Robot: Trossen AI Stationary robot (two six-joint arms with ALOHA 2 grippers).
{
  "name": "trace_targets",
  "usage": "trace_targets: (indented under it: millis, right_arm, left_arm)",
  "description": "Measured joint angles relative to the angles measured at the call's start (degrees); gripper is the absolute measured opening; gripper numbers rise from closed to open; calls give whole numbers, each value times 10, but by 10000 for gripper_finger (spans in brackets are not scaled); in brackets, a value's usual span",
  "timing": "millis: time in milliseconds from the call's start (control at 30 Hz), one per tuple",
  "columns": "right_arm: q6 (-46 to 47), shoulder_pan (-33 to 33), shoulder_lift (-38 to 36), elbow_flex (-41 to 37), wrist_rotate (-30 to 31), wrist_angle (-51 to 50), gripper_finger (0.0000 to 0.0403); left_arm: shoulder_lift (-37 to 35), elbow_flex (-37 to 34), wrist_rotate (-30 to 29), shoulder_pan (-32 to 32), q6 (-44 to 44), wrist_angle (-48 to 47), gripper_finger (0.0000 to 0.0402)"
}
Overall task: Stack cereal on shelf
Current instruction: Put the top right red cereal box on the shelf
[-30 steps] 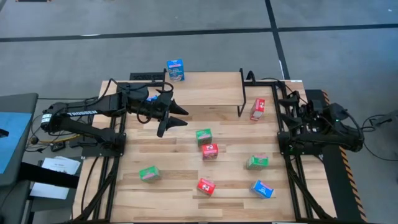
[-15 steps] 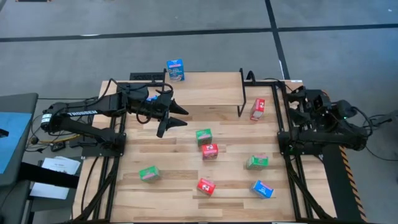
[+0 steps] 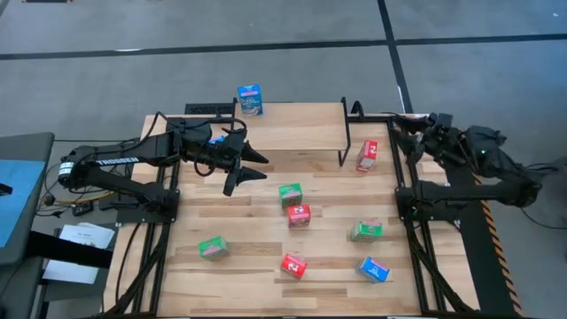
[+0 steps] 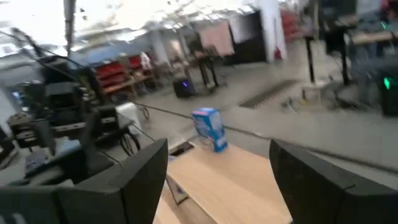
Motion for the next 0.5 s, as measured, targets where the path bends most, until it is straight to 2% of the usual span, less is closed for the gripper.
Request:
trace_targets:
  millis: [233,500]
  right_arm:
    - [83,0,52,42,85,-107,306]
    - [200,0,94,48,104,-216,306]
  left_arm:
    - [0,0,0,0,4,-12,224]
    - [0,0,0,0,-1,-39,224]
